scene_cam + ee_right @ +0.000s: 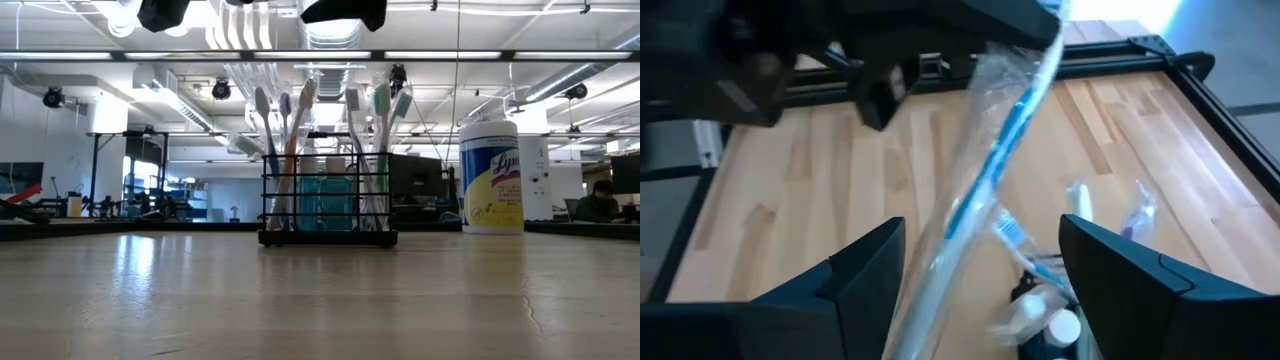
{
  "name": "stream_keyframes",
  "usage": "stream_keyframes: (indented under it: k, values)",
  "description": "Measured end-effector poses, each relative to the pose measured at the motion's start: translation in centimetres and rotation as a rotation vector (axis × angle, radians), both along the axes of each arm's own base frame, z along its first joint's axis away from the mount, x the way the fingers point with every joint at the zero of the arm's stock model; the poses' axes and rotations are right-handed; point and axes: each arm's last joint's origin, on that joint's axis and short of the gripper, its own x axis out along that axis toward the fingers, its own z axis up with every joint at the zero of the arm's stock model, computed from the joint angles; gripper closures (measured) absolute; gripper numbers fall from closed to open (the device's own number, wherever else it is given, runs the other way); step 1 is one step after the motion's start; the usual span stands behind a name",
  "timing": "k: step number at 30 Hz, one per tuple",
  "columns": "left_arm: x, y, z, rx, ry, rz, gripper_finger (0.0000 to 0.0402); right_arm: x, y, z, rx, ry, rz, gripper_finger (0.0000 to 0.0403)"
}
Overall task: Pick & Place toothbrushing station
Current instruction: Put the blue toothbrush into the black mesh organizer
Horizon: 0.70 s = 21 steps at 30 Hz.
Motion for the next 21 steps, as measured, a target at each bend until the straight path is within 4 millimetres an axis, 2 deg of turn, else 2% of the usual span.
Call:
stream_keyframes:
  k: [5, 10, 21]
  values:
    - [0.01, 0.02, -0.21, 0.007, 0.009, 0.0, 0.0401, 0.92, -0.74, -0.24, -0.017, 0.003, -0.005, 0.0166]
    - [0.05, 0.06, -0.78, 0.015, 0.02, -0.001, 0.0401, 1.09, -0.8, 0.03, -0.026, -0.01, 0.008, 0.021]
    - [0.3, -0.11, -0.67, 0.03, 0.018, -0.003, 0.0401, 1.11, -0.81, 0.06, -0.074, -0.005, 0.058, 0.0384]
